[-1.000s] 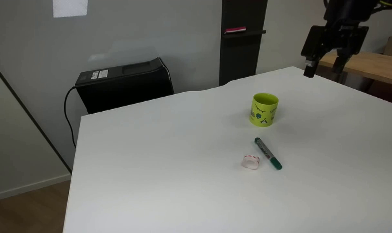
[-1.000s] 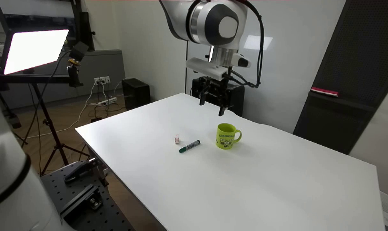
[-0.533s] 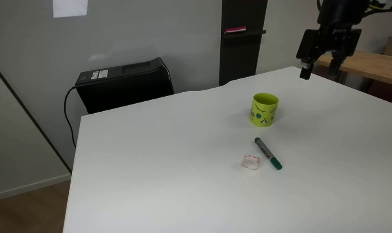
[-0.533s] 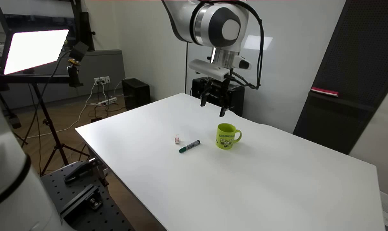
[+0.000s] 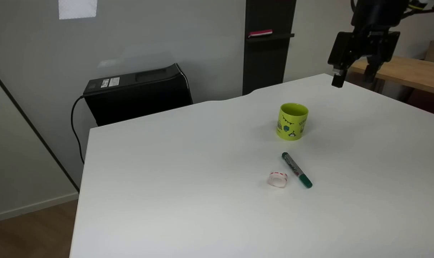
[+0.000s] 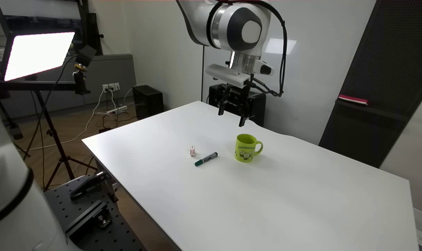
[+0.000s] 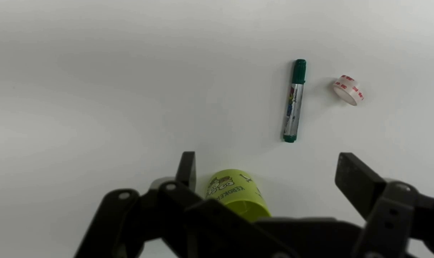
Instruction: Put the marker in the cup
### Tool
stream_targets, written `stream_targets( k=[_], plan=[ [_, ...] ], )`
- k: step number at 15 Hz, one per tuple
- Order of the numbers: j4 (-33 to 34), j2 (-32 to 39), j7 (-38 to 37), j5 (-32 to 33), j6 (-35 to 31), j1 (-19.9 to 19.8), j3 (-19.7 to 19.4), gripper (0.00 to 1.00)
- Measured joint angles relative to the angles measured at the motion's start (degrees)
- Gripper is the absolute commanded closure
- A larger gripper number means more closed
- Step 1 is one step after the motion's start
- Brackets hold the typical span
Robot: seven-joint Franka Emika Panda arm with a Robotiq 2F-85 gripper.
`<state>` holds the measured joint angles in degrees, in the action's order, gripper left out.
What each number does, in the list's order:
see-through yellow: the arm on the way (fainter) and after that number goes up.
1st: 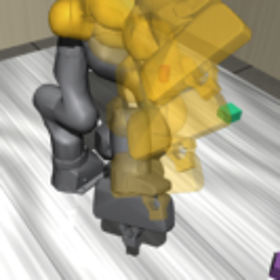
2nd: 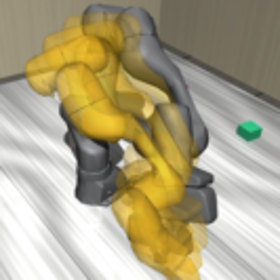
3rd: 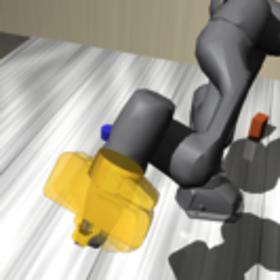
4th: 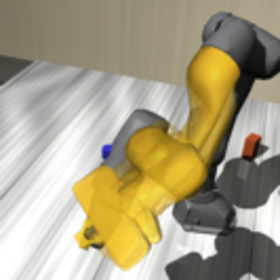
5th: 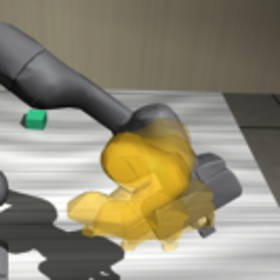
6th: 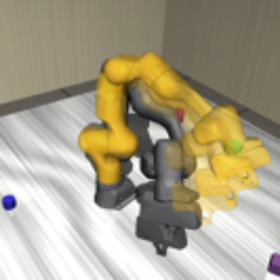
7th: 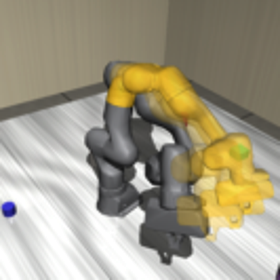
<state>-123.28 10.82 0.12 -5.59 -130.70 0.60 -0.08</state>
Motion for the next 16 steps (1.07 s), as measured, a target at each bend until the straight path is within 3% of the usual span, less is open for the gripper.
stream_targets(
  k=[5, 11, 16],
  plan=[
    [-1.1, 0.5, 0.1, -0.5, -2.6, 0.7, 1.8, 0.0],
    [-2.2, 3.4, -0.5, -2.3, -6.3, 4.5, 6.0, 0.0],
    [-0.9, 9.3, -0.5, -1.6, -11.8, 4.2, 4.9, 0.0]
  ],
)
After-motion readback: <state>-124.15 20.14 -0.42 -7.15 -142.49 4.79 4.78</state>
